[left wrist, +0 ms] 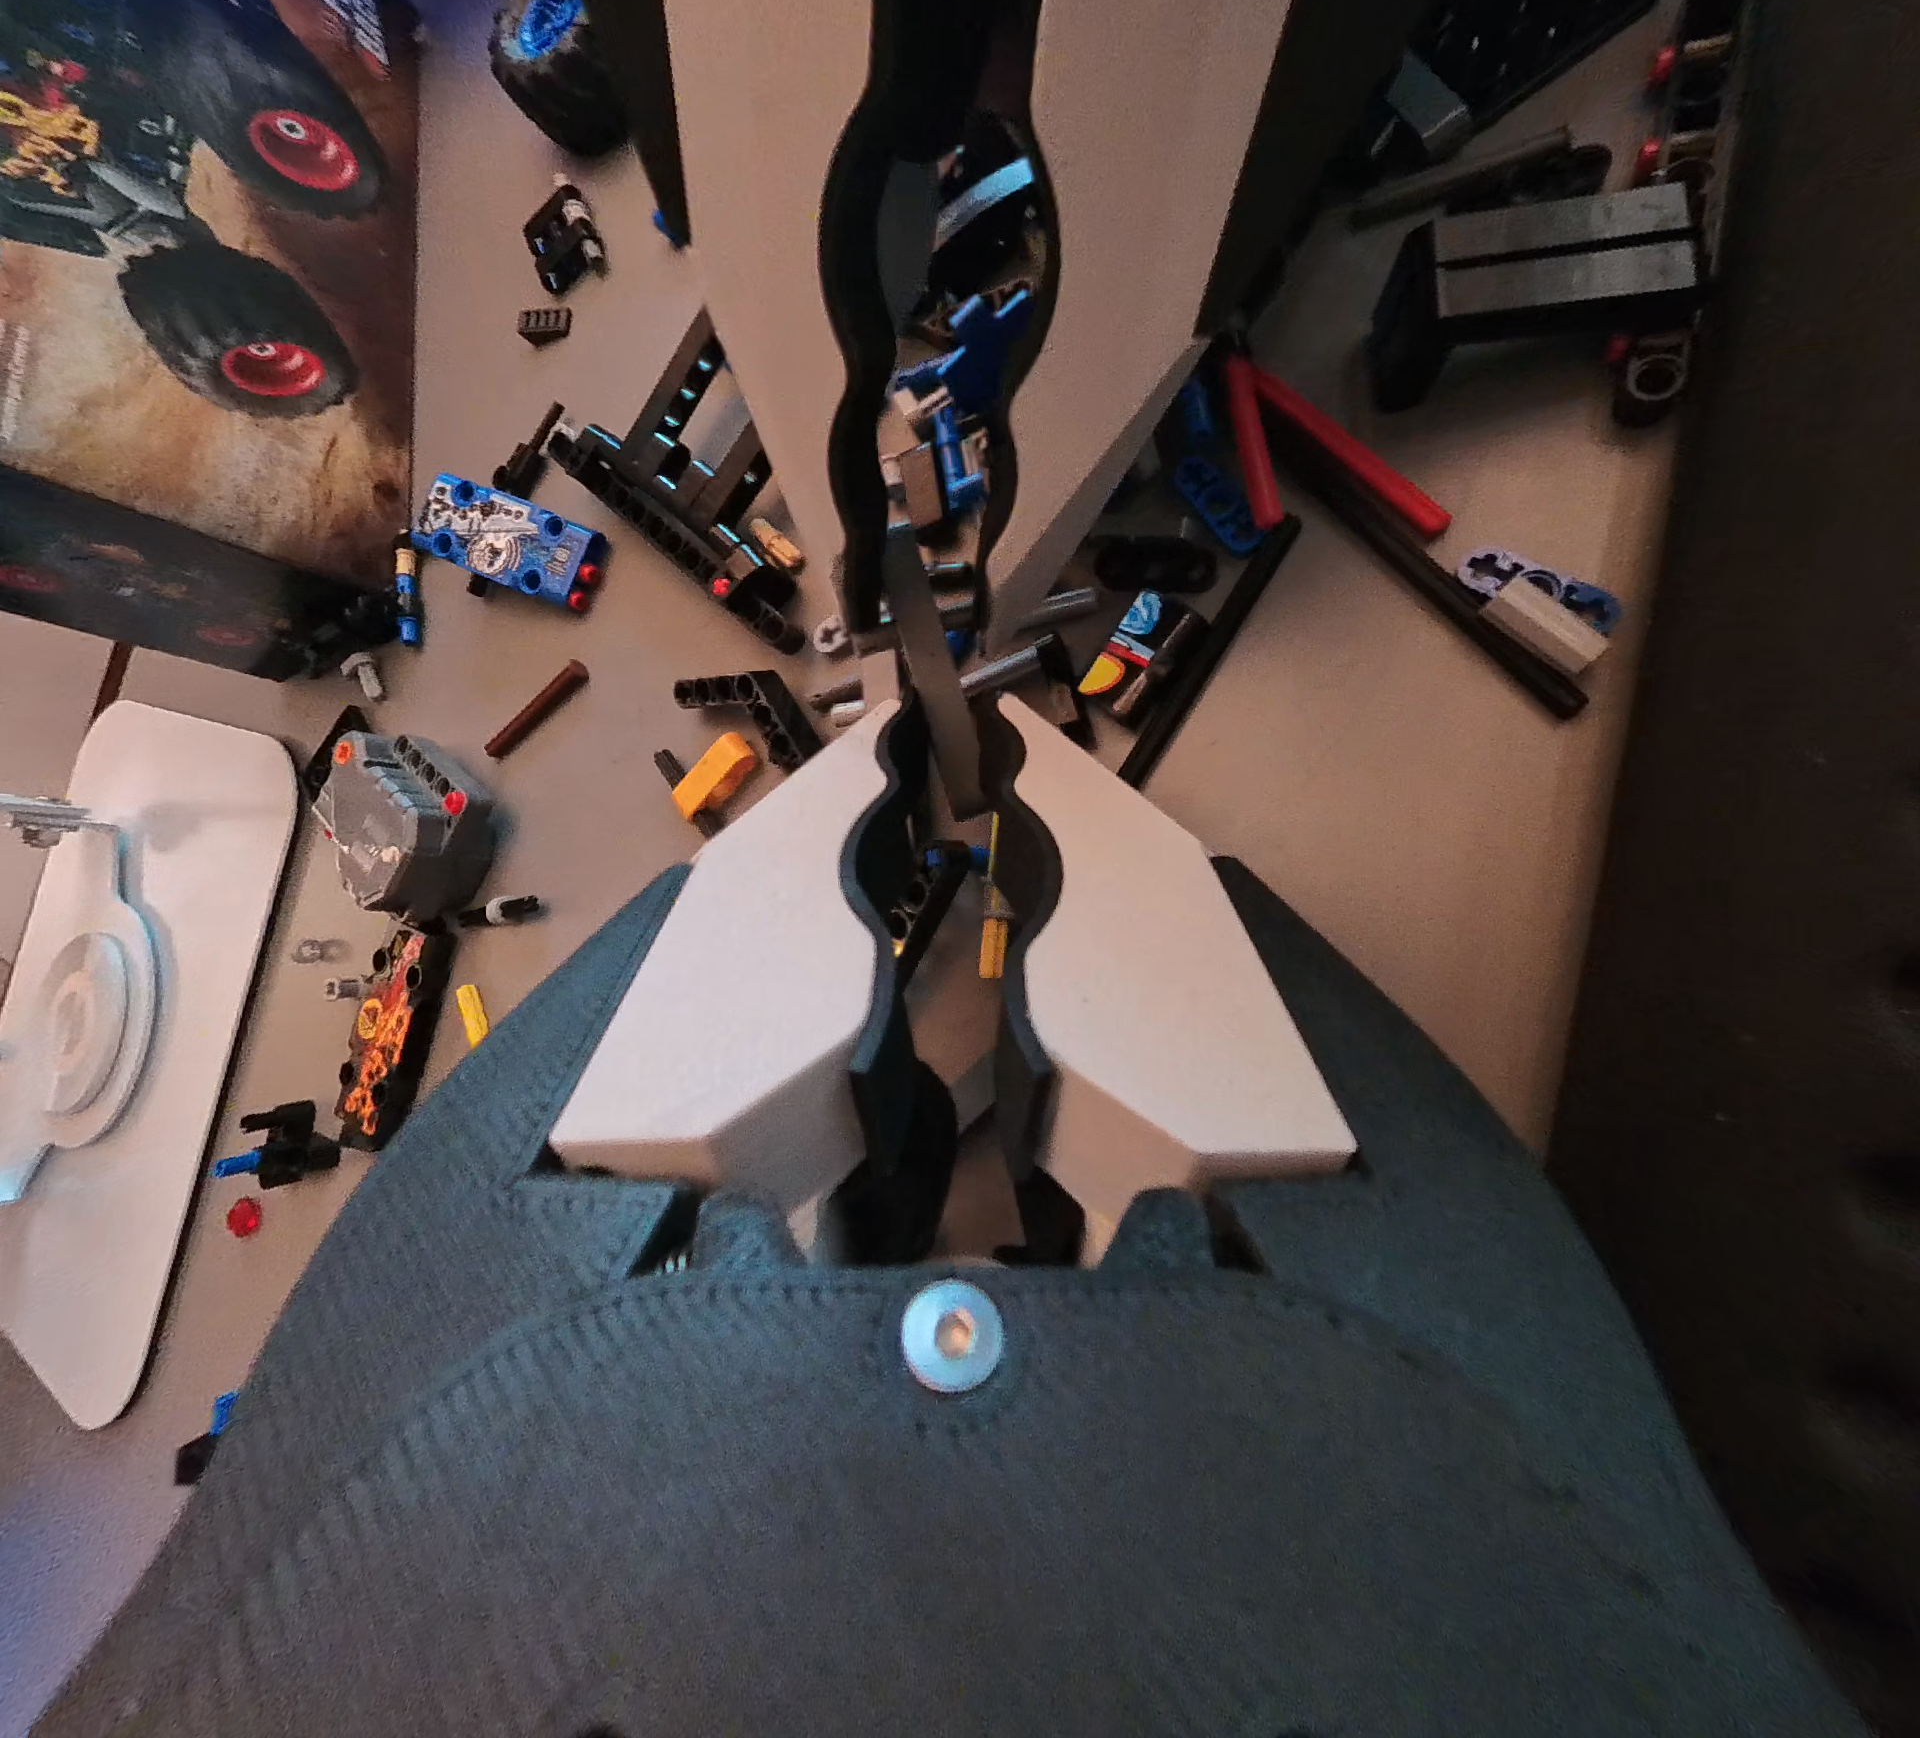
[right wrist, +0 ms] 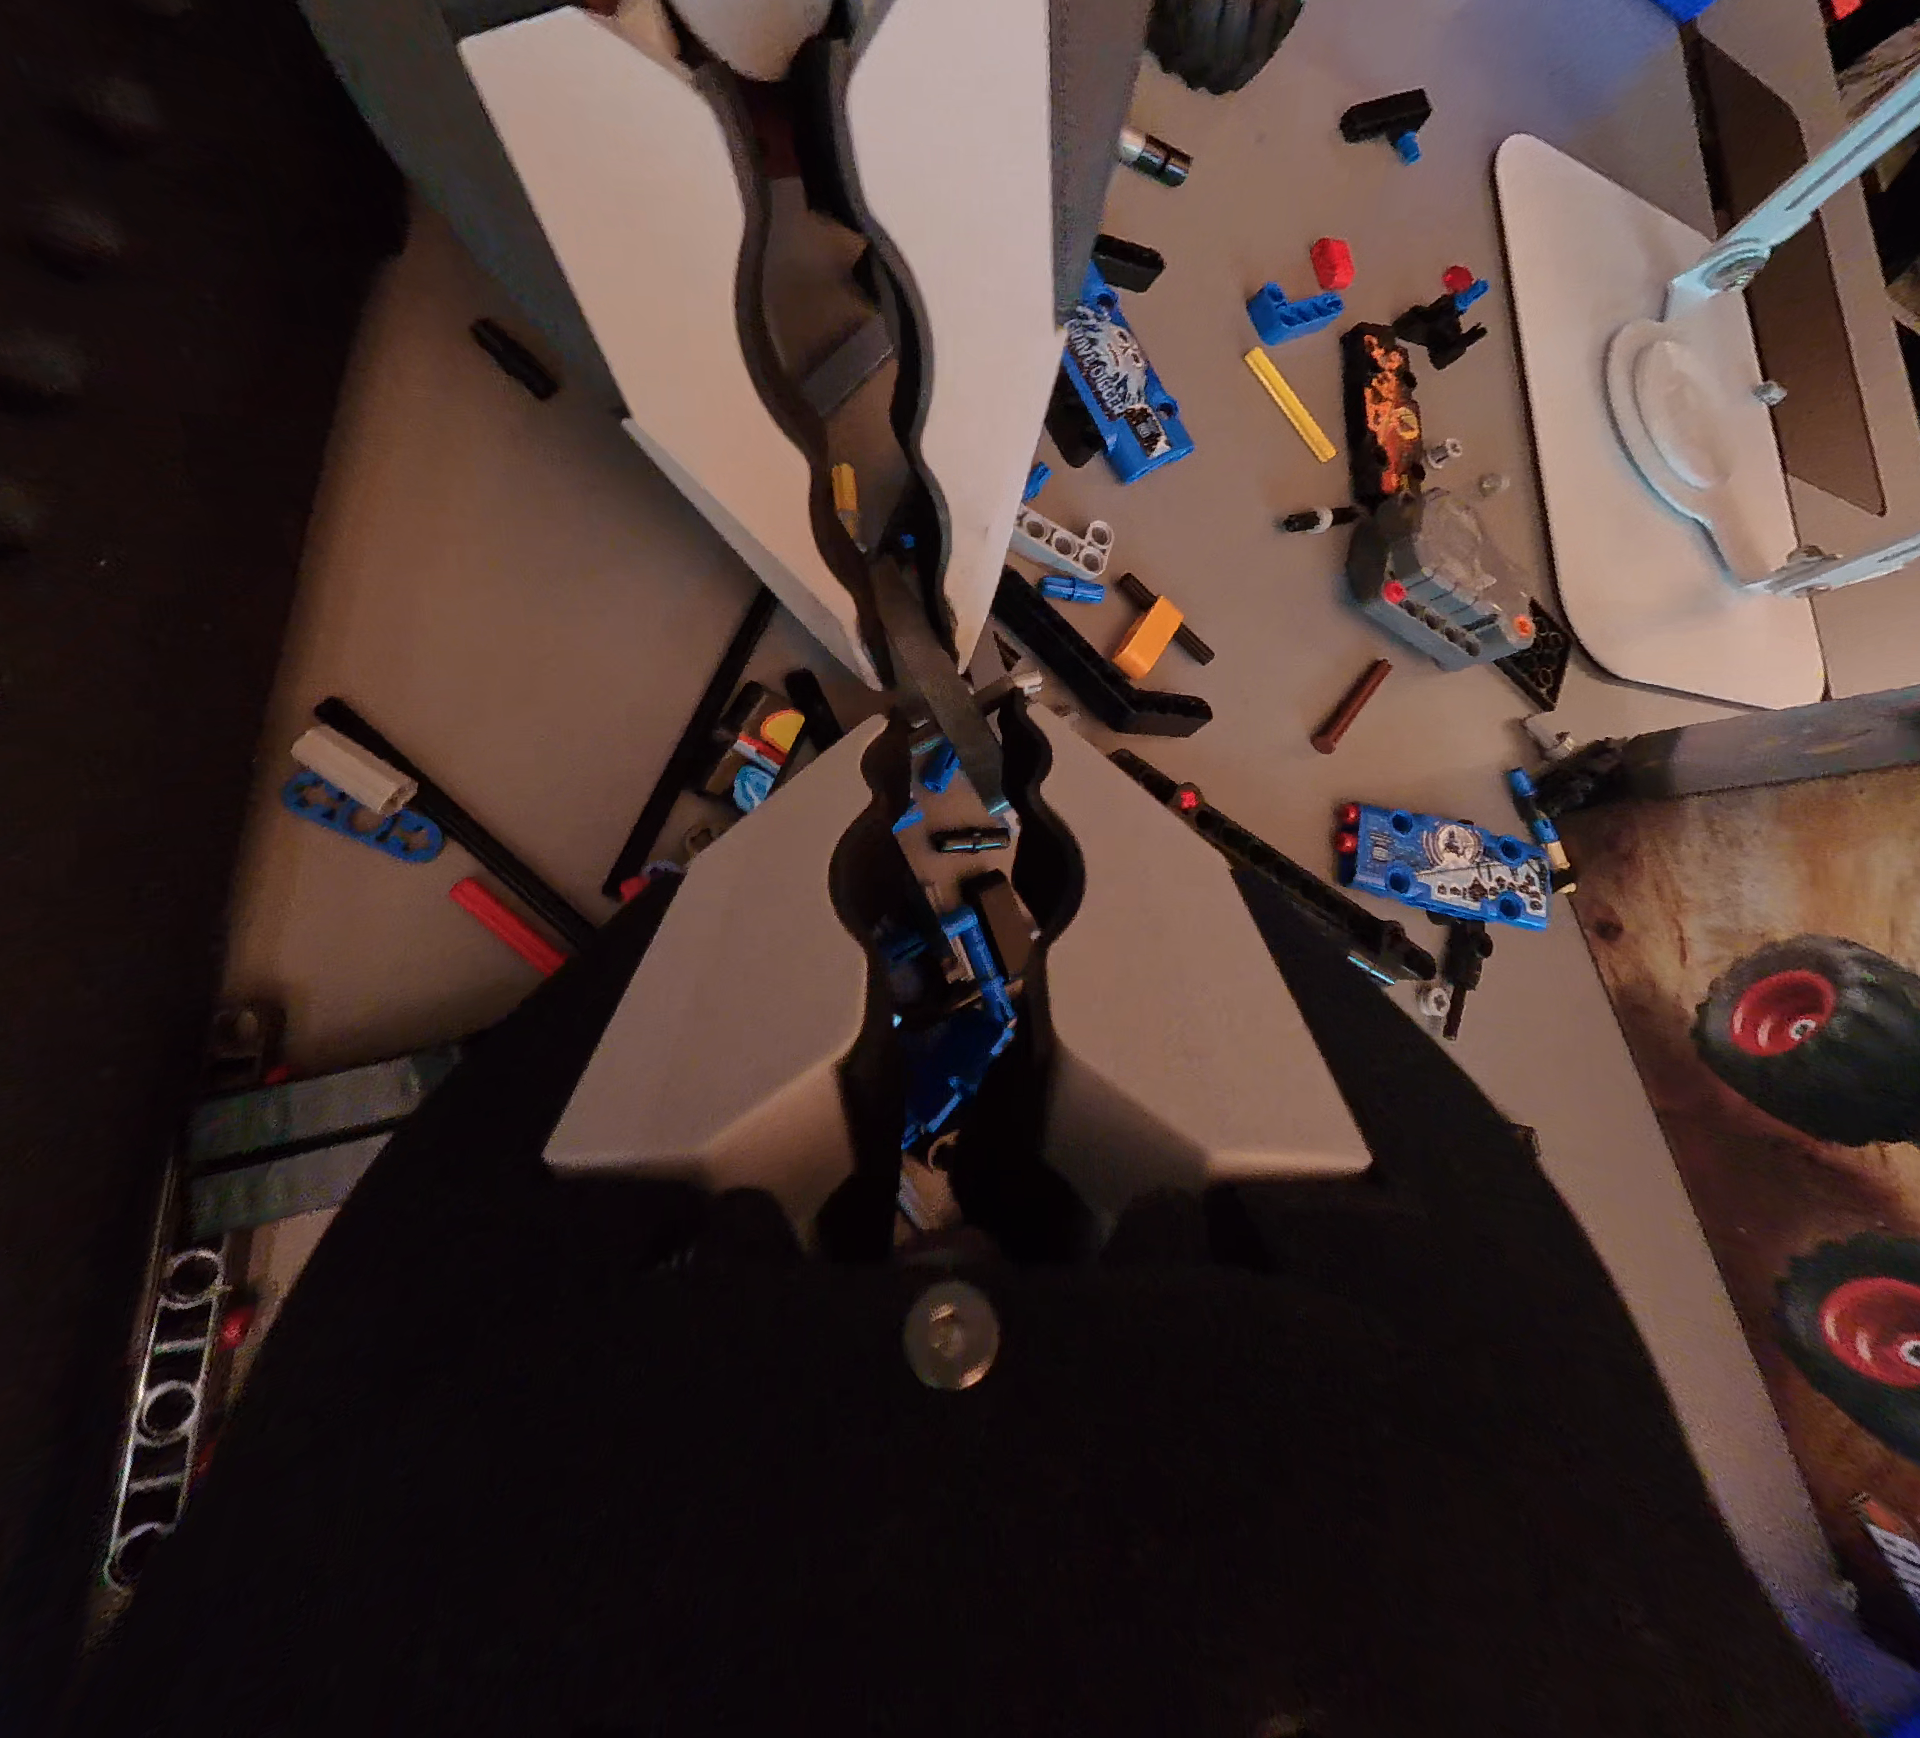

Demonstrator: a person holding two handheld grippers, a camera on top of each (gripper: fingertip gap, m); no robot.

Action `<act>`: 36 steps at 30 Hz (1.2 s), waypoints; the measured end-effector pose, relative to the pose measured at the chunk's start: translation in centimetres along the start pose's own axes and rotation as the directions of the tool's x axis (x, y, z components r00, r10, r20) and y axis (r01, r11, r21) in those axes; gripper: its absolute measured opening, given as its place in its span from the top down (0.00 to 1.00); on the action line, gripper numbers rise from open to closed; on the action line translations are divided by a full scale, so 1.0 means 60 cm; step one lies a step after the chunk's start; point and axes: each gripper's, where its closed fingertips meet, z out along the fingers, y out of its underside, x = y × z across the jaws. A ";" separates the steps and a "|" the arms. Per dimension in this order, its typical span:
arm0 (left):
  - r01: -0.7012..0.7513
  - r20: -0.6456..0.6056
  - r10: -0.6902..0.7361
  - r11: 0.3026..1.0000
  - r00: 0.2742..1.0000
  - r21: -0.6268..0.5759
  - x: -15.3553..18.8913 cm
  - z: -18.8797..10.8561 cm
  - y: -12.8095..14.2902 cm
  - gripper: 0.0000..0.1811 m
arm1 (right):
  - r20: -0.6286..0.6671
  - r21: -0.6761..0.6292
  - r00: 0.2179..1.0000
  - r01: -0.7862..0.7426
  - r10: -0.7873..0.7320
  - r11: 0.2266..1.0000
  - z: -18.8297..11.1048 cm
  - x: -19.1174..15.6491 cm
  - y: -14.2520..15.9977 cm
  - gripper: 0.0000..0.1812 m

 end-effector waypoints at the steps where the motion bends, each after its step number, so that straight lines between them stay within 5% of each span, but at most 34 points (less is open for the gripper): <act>1: 0.018 0.004 -0.018 1.000 1.000 0.013 -0.002 -0.002 -0.002 0.97 | -0.004 0.008 1.000 -0.019 0.019 1.000 0.000 0.003 -0.001 0.93; 2: 0.041 -0.076 -0.035 0.997 0.996 0.073 0.019 -0.005 -0.021 0.99 | -0.034 0.034 0.998 -0.046 0.047 0.998 -0.002 0.015 -0.006 1.00; 3: 0.085 -0.347 0.011 0.962 0.938 0.260 0.119 -0.018 -0.097 1.00 | -0.141 0.193 0.982 -0.094 0.122 0.977 -0.025 0.055 -0.044 1.00; 4: -0.160 -0.286 0.193 0.978 0.939 0.135 0.162 0.020 -0.084 0.99 | -0.154 0.285 0.969 -0.141 0.191 0.948 -0.045 0.081 -0.079 1.00; 7: -0.045 -0.100 0.063 0.983 0.993 0.177 0.064 0.008 -0.095 1.00 | -0.020 0.121 0.996 -0.088 0.091 0.989 -0.009 0.027 -0.048 1.00; 9: -0.025 -0.144 0.052 0.982 0.988 0.187 0.069 0.004 -0.089 1.00 | -0.034 0.102 0.992 -0.115 0.119 0.988 -0.014 0.039 -0.019 1.00; 12: 0.014 -0.142 0.006 0.990 0.990 0.139 0.067 0.013 -0.070 1.00 | 0.025 0.237 0.986 -0.169 0.168 0.957 -0.042 0.046 -0.046 1.00; 14: -0.042 -0.089 0.049 0.996 0.995 0.078 0.058 0.027 -0.052 1.00 | 0.034 0.200 0.987 -0.158 0.154 0.967 -0.040 0.042 -0.035 1.00; 19: -0.018 -0.033 0.021 0.995 0.999 0.099 0.033 0.031 -0.065 1.00 | -0.020 0.281 0.978 -0.193 0.206 0.940 -0.071 0.059 -0.037 1.00; 28: -0.031 0.034 0.027 0.993 0.999 0.113 0.017 0.024 -0.071 0.98 | -0.066 0.167 0.989 -0.119 0.131 0.979 -0.052 0.058 0.000 1.00; 33: -0.008 0.170 -0.019 0.987 0.985 0.159 -0.043 -0.031 -0.068 0.89 | -0.092 0.168 0.987 -0.118 0.135 0.979 -0.058 0.064 0.007 1.00; 36: 0.034 0.355 -0.074 0.993 0.932 0.117 -0.141 -0.101 -0.015 0.87 | -0.114 0.170 0.980 -0.144 0.165 0.975 -0.062 0.075 0.017 1.00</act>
